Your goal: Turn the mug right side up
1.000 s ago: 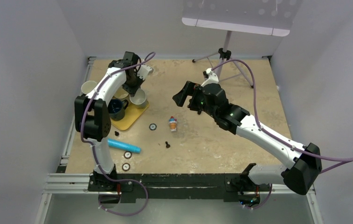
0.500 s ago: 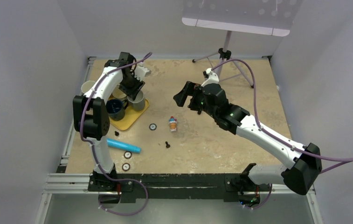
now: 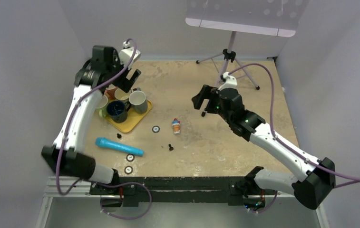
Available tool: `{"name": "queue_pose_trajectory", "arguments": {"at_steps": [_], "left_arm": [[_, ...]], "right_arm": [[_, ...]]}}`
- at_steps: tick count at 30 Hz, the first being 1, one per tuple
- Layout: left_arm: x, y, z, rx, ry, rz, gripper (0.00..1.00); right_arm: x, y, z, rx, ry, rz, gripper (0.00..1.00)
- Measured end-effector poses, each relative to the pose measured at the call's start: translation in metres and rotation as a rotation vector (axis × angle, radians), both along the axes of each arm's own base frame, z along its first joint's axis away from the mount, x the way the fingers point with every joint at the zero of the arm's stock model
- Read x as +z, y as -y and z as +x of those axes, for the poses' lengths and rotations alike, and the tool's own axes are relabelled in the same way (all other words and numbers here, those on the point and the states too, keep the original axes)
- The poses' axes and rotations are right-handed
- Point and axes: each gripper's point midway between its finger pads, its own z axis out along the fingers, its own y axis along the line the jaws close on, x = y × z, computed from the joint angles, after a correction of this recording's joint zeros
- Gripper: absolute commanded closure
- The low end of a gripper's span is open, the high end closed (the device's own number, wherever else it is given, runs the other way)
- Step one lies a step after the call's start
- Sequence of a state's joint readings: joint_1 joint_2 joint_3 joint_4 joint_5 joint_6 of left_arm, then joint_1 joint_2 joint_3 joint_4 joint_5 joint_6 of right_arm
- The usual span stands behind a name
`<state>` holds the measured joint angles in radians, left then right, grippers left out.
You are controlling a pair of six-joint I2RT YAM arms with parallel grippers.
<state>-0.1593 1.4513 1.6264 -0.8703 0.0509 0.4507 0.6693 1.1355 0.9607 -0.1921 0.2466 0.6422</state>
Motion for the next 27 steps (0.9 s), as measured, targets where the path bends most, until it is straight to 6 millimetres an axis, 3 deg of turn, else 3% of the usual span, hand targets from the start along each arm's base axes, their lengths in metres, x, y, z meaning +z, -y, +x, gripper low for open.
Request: {"name": "queue_pose_trajectory", "arguments": {"at_steps": [2,4,7,11,15,18,27], "left_arm": [[0.022,-0.007,-0.032,0.032,0.138,-0.041,0.00],[0.028,-0.012,-0.063,0.054,0.246,-0.079,0.00],[0.012,-0.021,-0.097,0.095,0.334,-0.113,0.00],[-0.050,-0.036,-0.118,0.195,0.306,-0.124,0.00],[-0.106,-0.051,-0.135,0.288,0.221,-0.092,0.00],[-0.132,-0.062,-0.144,0.339,0.208,-0.055,0.00],[-0.158,-0.068,-0.144,0.316,0.167,0.024,0.04]], "right_arm": [[-0.008,0.038,0.006,-0.109,0.024,-0.038,0.01],[-0.016,0.072,0.008,-0.215,0.053,-0.078,0.01],[-0.026,0.106,0.002,-0.325,0.108,-0.141,0.01],[-0.026,0.138,-0.007,-0.435,0.194,-0.196,0.01],[-0.019,0.156,-0.013,-0.492,0.264,-0.216,0.02],[-0.015,0.166,-0.021,-0.518,0.313,-0.202,0.02],[-0.009,0.173,-0.029,-0.541,0.362,-0.164,0.01]]}}
